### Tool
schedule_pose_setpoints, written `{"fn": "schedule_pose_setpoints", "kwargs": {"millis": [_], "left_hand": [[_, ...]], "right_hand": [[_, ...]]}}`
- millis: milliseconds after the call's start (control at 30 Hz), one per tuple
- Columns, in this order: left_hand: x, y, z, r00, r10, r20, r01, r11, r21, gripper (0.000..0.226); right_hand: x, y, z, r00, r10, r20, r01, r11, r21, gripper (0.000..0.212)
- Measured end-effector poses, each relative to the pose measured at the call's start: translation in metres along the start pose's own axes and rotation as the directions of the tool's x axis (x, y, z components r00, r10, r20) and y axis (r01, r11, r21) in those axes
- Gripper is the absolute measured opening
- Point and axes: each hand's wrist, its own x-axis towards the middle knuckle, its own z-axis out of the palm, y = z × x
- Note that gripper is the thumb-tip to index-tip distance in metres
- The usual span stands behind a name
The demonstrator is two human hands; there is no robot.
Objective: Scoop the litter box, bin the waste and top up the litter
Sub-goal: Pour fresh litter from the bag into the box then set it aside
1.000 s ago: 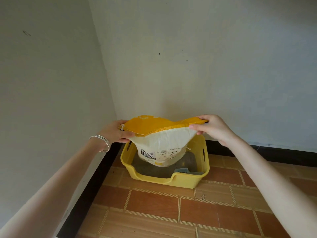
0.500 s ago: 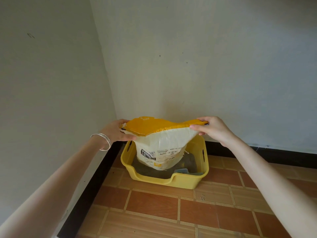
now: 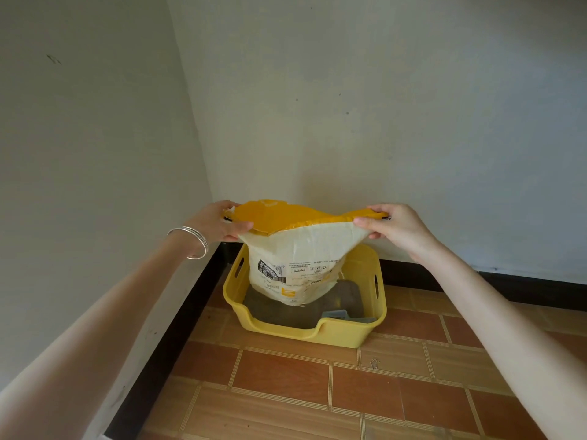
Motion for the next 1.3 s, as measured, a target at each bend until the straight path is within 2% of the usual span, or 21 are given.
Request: {"fn": "schedule_pose_setpoints", "kwargs": {"millis": [100, 300, 400, 567, 667, 767, 867, 1033, 1100, 1167, 1300], "left_hand": [[-0.002, -0.012, 0.002, 0.997, -0.043, 0.068, 0.034, 0.991, 0.129, 0.046], [-0.011, -0.021, 0.0, 0.999, 0.05, -0.001, -0.05, 0.999, -0.006, 0.045], [-0.028, -0.028, 0.002, 0.997, 0.074, 0.007, -0.074, 0.997, 0.009, 0.049], [-0.102, -0.057, 0.019, 0.977, 0.193, -0.093, -0.192, 0.981, 0.017, 0.035], [-0.151, -0.096, 0.035, 0.966, 0.222, -0.133, -0.225, 0.974, -0.006, 0.037], [-0.178, -0.149, 0.058, 0.97, 0.171, -0.173, -0.184, 0.981, -0.061, 0.031], [-0.191, -0.192, 0.08, 0.974, 0.113, -0.196, -0.131, 0.988, -0.078, 0.043], [-0.203, -0.233, 0.106, 0.984, 0.034, -0.178, -0.058, 0.99, -0.131, 0.031], [-0.204, -0.245, 0.113, 0.983, 0.019, -0.183, -0.039, 0.994, -0.106, 0.029], [-0.203, -0.256, 0.12, 0.98, -0.016, -0.199, -0.003, 0.995, -0.096, 0.037], [-0.199, -0.264, 0.13, 0.983, -0.075, -0.168, 0.061, 0.994, -0.087, 0.028]], "right_hand": [[-0.006, 0.004, 0.002, 1.0, -0.005, 0.03, 0.007, 0.999, -0.053, 0.061], [-0.025, 0.009, 0.001, 1.0, -0.014, 0.024, 0.015, 0.998, -0.069, 0.059], [-0.047, 0.013, 0.005, 0.998, -0.041, 0.056, 0.047, 0.994, -0.102, 0.058], [-0.115, 0.039, 0.019, 0.993, -0.121, 0.01, 0.121, 0.991, -0.052, 0.068], [-0.161, 0.066, 0.042, 0.98, -0.197, 0.004, 0.197, 0.98, -0.018, 0.061], [-0.2, 0.096, 0.068, 0.984, -0.176, 0.006, 0.176, 0.984, 0.029, 0.06], [-0.229, 0.129, 0.088, 0.994, -0.107, 0.023, 0.106, 0.994, 0.029, 0.06], [-0.26, 0.162, 0.107, 0.997, -0.073, 0.024, 0.074, 0.997, -0.033, 0.061], [-0.268, 0.171, 0.112, 0.996, -0.081, 0.036, 0.084, 0.993, -0.083, 0.075], [-0.272, 0.182, 0.117, 0.995, -0.071, 0.07, 0.079, 0.989, -0.126, 0.084], [-0.272, 0.193, 0.125, 0.993, -0.009, 0.119, 0.031, 0.983, -0.183, 0.085]]}}
